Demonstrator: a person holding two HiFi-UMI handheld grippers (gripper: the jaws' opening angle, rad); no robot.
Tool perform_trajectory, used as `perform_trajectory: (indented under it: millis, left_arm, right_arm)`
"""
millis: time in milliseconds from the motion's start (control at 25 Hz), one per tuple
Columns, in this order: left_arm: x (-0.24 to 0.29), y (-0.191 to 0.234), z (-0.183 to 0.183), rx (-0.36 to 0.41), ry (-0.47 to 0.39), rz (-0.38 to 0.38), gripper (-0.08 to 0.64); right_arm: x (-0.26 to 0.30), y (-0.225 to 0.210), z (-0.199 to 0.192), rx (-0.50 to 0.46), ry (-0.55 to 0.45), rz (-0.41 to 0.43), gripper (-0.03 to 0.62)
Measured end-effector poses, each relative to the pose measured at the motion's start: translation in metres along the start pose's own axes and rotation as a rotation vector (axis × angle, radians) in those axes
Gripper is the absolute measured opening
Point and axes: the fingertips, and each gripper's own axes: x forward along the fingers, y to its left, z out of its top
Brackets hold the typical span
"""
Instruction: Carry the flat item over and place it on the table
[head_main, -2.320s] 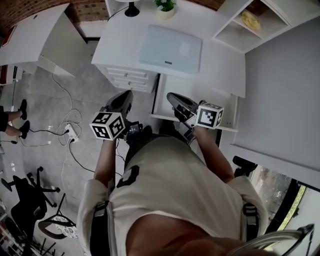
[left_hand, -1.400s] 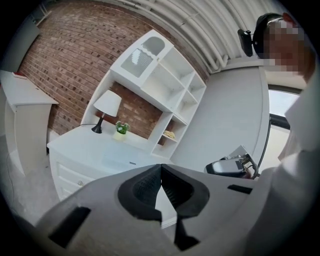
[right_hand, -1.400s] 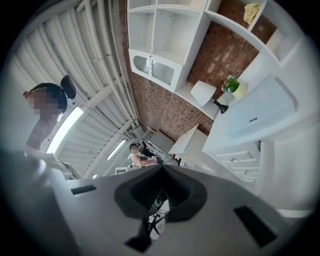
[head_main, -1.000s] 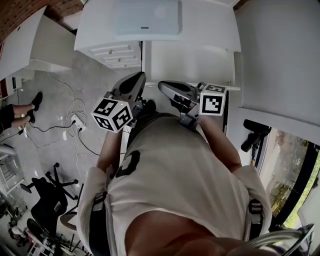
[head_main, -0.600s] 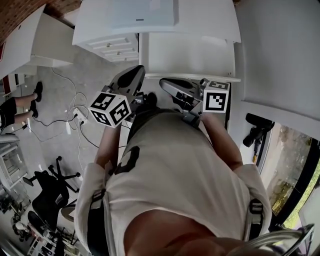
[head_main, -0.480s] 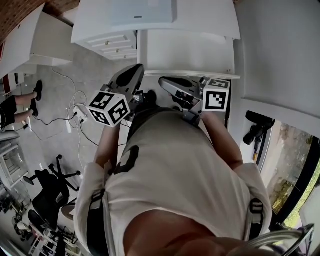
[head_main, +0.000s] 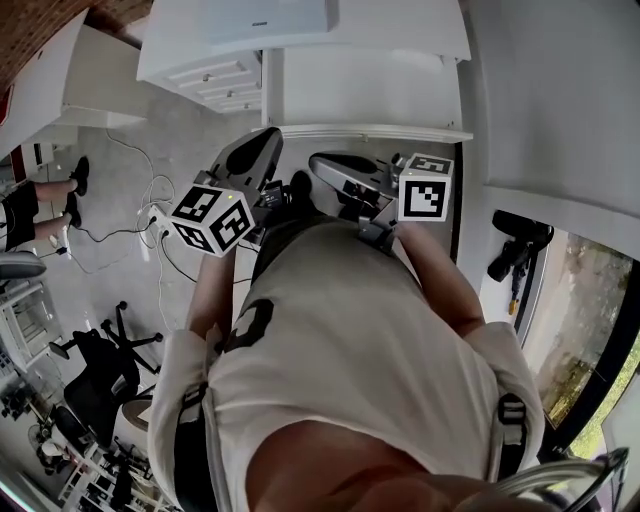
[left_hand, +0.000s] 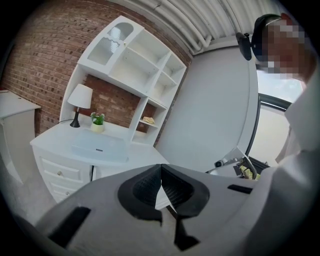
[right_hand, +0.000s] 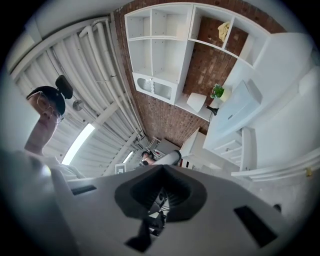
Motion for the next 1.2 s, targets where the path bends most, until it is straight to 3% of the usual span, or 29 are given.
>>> perform_trajectory:
  millis: [280,520,800,1200]
  left_arm:
    - [-0.037,0.001,-0.021,-0.005,0.005,0.110,0.020]
    - [-0.052,0.018,-0.023,-0.029,-0.037,0.138,0.020]
    - [-0.081,0.080,-0.010,-0.084,-0.077,0.124,0.020]
    - [-0.099,0.179,0.017,-0.123,-0.075,0.090,0.020]
  right_arm:
    - [0.008,0.007,-0.037,0.086,0.062,0.060,0.011]
    - [0.018,0.003,-0.035,0.057,0.093,0.037,0.011]
    - [0.087,0.002,-0.030,-0.015,0.150,-0.027,0.011]
    - [0.166,-0.018,-0.013,-0.014,0.135,-0.111,0.011]
